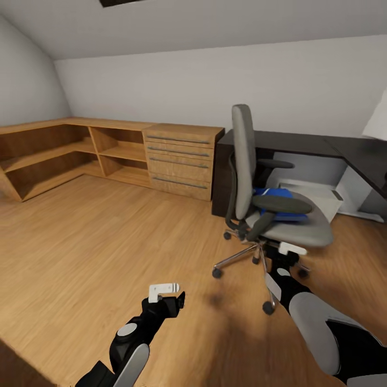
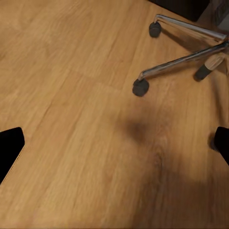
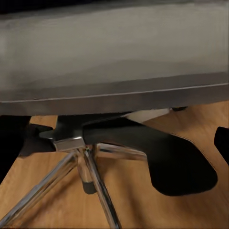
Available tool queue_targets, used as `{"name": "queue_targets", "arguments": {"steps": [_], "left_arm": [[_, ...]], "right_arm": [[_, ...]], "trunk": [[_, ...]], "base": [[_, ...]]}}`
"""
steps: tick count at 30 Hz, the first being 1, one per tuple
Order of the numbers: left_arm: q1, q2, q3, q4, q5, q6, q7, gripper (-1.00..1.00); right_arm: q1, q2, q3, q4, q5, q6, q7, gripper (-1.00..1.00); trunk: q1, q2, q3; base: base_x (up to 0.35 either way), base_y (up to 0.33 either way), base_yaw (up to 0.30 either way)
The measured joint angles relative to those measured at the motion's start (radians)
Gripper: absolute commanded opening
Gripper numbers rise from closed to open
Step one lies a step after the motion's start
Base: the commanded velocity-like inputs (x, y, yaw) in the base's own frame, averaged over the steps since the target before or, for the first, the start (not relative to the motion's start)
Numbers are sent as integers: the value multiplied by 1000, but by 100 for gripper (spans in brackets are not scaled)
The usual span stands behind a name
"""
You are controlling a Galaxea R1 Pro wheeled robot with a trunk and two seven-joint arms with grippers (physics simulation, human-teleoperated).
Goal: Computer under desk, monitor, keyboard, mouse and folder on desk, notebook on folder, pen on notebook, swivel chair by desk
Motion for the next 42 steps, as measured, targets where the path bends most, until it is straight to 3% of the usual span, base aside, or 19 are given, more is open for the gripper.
{"name": "queue_targets", "arguments": {"steps": [26, 42], "left_arm": [[0, 0, 0, 0, 0, 0, 0, 100], [0, 0, 0, 0, 1, 0, -2, 100]], "right_arm": [[0, 0, 1, 0, 2, 0, 2, 100], [0, -1, 1, -1, 2, 0, 2, 100]], "trunk": [[0, 0, 17], [1, 0, 19]], "base": [[0, 0, 227], [-157, 79, 21]]}}
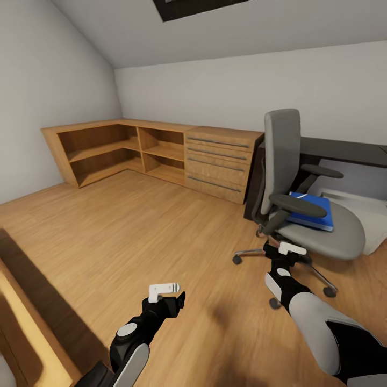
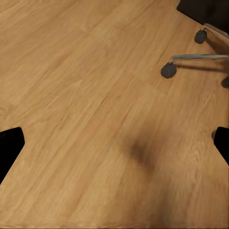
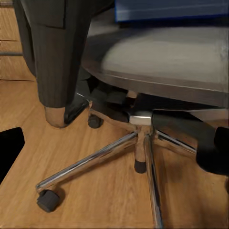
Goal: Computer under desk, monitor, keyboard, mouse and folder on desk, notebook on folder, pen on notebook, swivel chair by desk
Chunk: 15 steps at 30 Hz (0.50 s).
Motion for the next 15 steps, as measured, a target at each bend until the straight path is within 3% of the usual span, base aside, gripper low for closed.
{"name": "queue_targets", "arguments": {"steps": [8, 15], "left_arm": [[0, 0, 1, 0, 0, 0, 0, 100], [0, 0, 1, 0, 0, 0, 0, 100]], "right_arm": [[0, 0, 0, 0, 0, 0, 0, 100], [0, -1, 0, -1, 0, 2, 2, 100]], "trunk": [[0, 0, 0], [0, 0, 0]], "base": [[-293, 17, 0], [-66, 1, -25]]}}
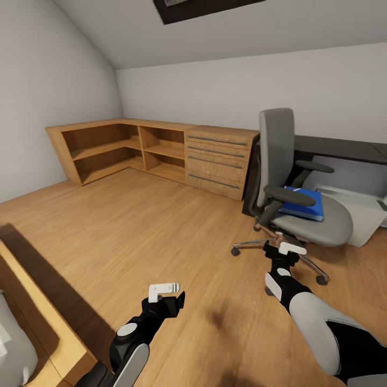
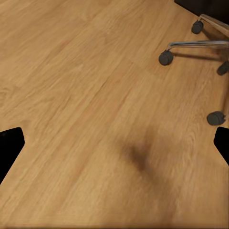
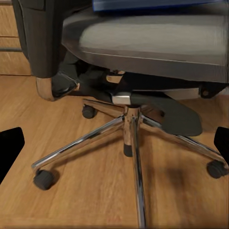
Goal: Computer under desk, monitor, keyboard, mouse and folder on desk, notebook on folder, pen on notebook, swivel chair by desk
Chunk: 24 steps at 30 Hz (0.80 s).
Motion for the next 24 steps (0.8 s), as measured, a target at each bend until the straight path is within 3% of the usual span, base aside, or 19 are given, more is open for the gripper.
{"name": "queue_targets", "arguments": {"steps": [9, 13, 16, 20, 24], "left_arm": [[0, 0, 0, 0, 0, 0, 0, 100], [0, 0, 3, 0, 0, 0, 2, 100], [0, 0, 38, 0, -2, 0, 0, 100], [0, 0, 47, 0, -2, 0, -1, 100], [0, 0, 49, 0, -2, 0, -1, 100]], "right_arm": [[0, -5, -5, -3, -8, 12, 1, 100], [0, -9, -24, -7, -46, 72, 7, 100], [0, -11, -34, -10, -106, 100, 12, 100], [0, -25, -37, -9, -141, 116, 14, 100], [0, -49, -38, -9, -211, 158, 32, 100]], "trunk": [[0, 0, 3], [0, 0, 5], [0, 0, 8], [0, 0, 11], [0, 0, 15]], "base": [[-6, 0, -204], [0, 0, -251], [0, 0, -239], [0, 0, -224], [0, 0, -218]]}}
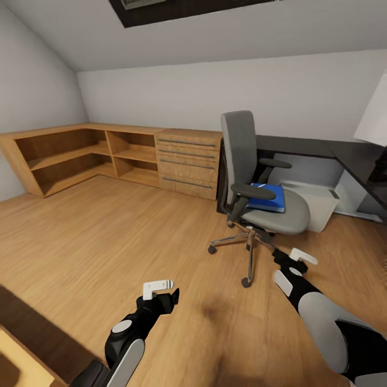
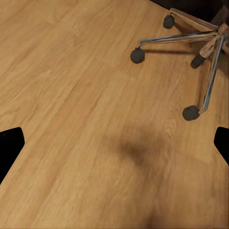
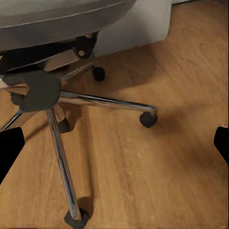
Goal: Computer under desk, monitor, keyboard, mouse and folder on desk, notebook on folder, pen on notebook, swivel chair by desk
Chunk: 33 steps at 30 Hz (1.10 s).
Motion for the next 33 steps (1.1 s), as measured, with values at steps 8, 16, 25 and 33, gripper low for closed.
{"name": "queue_targets", "arguments": {"steps": [8, 16, 25, 33], "left_arm": [[0, 0, 22, 0, 0, 0, -1, 100], [0, 0, 27, 0, 0, 0, -1, 100], [0, -1, 26, -1, 1, 0, -1, 100], [0, -1, 28, -1, 4, 3, -2, 100]], "right_arm": [[-1, -89, 0, -1, -248, 238, 172, 100], [-1, -129, 7, -2, -383, 344, 308, 100], [-1, -134, 9, -42, -402, 351, 336, 100], [0, -136, 8, -45, -407, 350, 336, 100]], "trunk": [[0, 0, 8], [0, 0, 13], [0, 0, 13], [-1, 0, 13]], "base": [[0, 0, -212], [0, 0, -159], [2, 0, -17], [249, 0, 0]]}}
